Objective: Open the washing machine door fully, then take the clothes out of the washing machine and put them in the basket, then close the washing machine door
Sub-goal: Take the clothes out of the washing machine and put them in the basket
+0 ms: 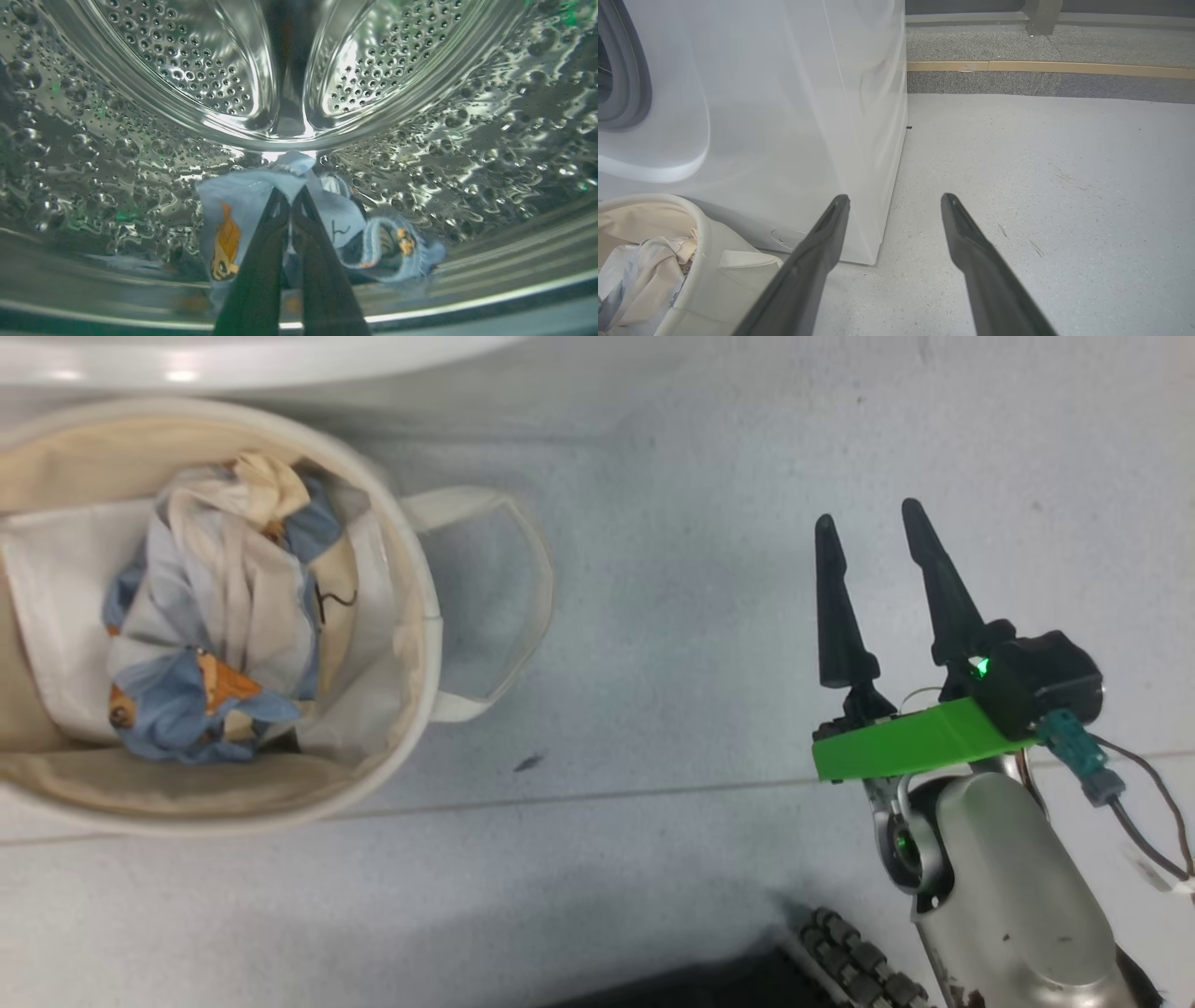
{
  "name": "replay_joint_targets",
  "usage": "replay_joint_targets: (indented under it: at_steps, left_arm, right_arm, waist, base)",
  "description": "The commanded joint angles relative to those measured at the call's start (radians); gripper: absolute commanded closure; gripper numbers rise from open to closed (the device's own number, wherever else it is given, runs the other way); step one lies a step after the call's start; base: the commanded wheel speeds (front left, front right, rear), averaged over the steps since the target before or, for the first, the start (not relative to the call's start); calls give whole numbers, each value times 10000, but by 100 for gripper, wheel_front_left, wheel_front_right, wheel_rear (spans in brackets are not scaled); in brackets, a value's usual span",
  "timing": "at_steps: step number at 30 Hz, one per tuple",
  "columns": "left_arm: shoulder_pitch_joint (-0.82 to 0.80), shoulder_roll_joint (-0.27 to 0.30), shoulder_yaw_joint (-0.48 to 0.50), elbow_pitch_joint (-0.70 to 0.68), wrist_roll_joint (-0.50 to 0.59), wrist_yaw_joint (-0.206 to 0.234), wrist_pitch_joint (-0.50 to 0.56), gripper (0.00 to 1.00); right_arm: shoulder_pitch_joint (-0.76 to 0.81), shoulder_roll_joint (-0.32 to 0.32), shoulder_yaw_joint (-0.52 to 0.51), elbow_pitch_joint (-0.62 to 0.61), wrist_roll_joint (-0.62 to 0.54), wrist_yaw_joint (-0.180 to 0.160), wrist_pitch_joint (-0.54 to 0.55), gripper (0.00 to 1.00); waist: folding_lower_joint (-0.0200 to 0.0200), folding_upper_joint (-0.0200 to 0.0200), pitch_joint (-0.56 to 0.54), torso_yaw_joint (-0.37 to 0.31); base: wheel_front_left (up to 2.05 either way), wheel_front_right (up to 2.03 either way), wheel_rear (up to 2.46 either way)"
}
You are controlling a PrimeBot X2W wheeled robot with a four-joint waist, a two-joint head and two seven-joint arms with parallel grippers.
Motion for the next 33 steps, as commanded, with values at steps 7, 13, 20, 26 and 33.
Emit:
replay_joint_targets:
  at_steps: [7, 13, 20, 26, 33]
  left_arm:
    - [1100, 461, -170, -256, -551, -55, -1005, 100]
    - [2056, 587, -438, -344, -868, -55, -1440, 100]
    - [3023, 654, -673, -371, -1086, -55, -1710, 100]
    - [3885, 887, -253, -1035, -923, -55, -1791, 100]
    - [5547, 1052, 1605, -2511, 229, -36, -1795, 100]
  right_arm:
    - [286, 26, 377, 114, 223, 6, -49, 0]
    - [437, 26, 466, 371, 327, 6, -49, 0]
    - [621, 26, 585, 675, 405, 6, -49, 0]
    - [811, 26, 646, 905, 516, 6, -49, 0]
    - [1144, 26, 622, 1126, 629, 6, -49, 0]
  waist:
    - [0, -1, -1206, 21]
    - [0, -1, -1958, -39]
    - [0, -1, -2838, -40]
    - [0, -1, -3605, 18]
    - [0, -1, -4439, 218]
  base:
    - [0, 0, 0]
    - [0, 0, 0]
    - [0, 0, 0]
    - [0, 0, 0]
    - [0, 0, 0]
